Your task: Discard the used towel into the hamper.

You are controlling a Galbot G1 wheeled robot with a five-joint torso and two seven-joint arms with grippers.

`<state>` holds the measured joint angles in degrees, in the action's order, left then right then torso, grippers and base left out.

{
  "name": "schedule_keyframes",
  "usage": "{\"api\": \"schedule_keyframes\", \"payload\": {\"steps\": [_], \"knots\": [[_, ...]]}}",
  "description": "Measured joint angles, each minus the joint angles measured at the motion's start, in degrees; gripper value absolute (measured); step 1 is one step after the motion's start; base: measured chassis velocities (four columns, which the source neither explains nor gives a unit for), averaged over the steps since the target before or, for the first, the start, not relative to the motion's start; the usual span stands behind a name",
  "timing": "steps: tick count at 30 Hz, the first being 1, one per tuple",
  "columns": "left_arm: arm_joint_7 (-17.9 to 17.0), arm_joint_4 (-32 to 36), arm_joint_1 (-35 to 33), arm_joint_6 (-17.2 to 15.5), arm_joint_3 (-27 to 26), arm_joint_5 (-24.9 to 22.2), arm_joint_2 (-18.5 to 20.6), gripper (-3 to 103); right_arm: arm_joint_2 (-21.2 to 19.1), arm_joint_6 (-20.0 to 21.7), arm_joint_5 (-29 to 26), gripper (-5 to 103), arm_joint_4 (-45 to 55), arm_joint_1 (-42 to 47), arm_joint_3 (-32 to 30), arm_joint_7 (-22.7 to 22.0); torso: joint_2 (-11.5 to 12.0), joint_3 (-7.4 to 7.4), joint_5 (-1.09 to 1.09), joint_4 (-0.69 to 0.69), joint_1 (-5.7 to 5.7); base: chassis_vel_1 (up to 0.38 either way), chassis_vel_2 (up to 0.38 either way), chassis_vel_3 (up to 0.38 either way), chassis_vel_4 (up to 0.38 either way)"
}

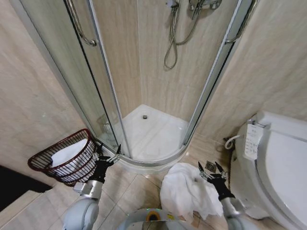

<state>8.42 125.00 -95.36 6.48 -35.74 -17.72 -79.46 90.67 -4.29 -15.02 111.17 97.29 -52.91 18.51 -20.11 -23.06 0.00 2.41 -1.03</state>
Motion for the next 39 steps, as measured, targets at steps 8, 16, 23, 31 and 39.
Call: {"api": "schedule_keyframes", "payload": {"steps": [8,16,23,31,39], "knots": [[-0.08,-0.80,0.19,0.44,-0.31,-0.35,0.01,100,-2.98,7.21,-1.09,100,-9.11,-1.89,1.04,1.99,0.00,0.00,0.00,-0.01,0.00,0.000,0.000,0.000,0.000],[-0.16,-1.25,0.34,0.72,-0.70,-1.11,0.25,100,-8.19,9.16,11.30,100,-21.55,-5.87,-1.06,15.44,0.00,0.00,0.00,-0.01,0.00,0.000,0.000,0.000,0.000],[-0.17,-1.75,0.46,0.78,-0.83,-1.20,0.25,100,-10.77,8.35,17.87,100,-26.65,-9.42,-0.57,19.13,0.00,0.00,-0.01,0.00,0.00,0.000,0.000,0.000,0.000],[-0.17,-2.46,0.97,0.80,-0.52,-0.78,0.27,100,-10.49,7.86,21.22,100,-32.31,-13.65,0.76,19.40,0.00,0.00,0.01,-0.01,0.00,0.000,0.000,0.000,0.000],[-0.23,-3.11,1.38,0.44,-0.63,-0.06,0.28,100,-10.49,5.68,23.68,100,-38.84,-18.06,1.21,19.20,0.00,0.00,-0.01,-0.01,0.00,0.000,0.000,0.000,0.000]]}}
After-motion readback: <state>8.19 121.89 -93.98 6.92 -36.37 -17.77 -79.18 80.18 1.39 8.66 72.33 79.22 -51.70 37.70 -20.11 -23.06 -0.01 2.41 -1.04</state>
